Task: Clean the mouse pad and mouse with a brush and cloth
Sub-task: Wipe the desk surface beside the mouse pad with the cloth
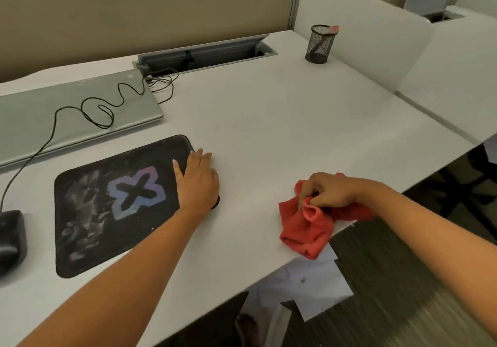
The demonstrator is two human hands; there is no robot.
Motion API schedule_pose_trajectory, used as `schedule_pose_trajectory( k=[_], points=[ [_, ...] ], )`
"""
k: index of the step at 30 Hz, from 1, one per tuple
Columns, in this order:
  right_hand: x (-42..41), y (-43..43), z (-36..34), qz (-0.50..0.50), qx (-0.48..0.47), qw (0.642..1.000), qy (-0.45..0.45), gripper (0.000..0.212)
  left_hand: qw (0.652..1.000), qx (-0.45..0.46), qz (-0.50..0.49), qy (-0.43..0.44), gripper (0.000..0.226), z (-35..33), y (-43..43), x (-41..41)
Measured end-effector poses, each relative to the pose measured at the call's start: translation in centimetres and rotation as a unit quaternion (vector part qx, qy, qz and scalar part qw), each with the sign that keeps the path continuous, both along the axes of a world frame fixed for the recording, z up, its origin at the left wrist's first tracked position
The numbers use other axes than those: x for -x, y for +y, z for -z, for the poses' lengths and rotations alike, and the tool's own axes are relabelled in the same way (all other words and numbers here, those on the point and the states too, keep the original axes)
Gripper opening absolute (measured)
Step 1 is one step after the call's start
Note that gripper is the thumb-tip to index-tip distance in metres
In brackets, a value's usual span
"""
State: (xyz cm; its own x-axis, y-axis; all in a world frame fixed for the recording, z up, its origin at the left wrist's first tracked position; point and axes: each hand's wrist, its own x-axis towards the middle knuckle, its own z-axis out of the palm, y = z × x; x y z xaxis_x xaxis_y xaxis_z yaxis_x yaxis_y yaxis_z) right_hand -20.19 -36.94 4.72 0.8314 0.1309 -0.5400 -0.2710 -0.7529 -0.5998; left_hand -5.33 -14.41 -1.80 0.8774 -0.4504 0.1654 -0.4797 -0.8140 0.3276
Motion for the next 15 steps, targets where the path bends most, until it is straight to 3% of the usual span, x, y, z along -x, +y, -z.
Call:
schedule_pose_trajectory(
  k=[3, 5, 7, 10, 13, 15],
  points=[
    [0.7, -1.6, -2.2, 0.08, -0.061, 0.994, 0.036, 0.017, 1.0, -0.003, 0.018, -0.008, 0.044, -0.1, 0.1, 0.9],
    [-0.5, -1.9, -2.6, 0.19, -0.096, 0.976, -0.042, 0.018, 1.0, -0.007, 0.024, -0.008, 0.044, -0.1, 0.1, 1.4],
    [-2.0, -1.0, -1.8, 0.24, -0.064, 0.963, -0.102, 0.022, 1.0, -0.01, 0.028, -0.003, 0.045, 0.1, 0.1, 2.0],
    [-2.2, 0.8, 0.8, 0.244, -0.004, 0.964, -0.108, 0.028, 0.999, -0.016, 0.036, -0.003, 0.045, 0.3, 0.1, 2.7],
    [0.6, 0.8, 1.6, 0.233, -0.039, 0.97, -0.06, 0.033, 0.999, -0.016, 0.047, -0.004, 0.045, 0.4, 0.0, 3.3],
    [2.9, 0.1, 1.3, 0.221, -0.055, 0.974, -0.007, 0.025, 0.998, -0.017, 0.055, -0.005, 0.045, 0.3, 0.0, 3.6]
  ],
)
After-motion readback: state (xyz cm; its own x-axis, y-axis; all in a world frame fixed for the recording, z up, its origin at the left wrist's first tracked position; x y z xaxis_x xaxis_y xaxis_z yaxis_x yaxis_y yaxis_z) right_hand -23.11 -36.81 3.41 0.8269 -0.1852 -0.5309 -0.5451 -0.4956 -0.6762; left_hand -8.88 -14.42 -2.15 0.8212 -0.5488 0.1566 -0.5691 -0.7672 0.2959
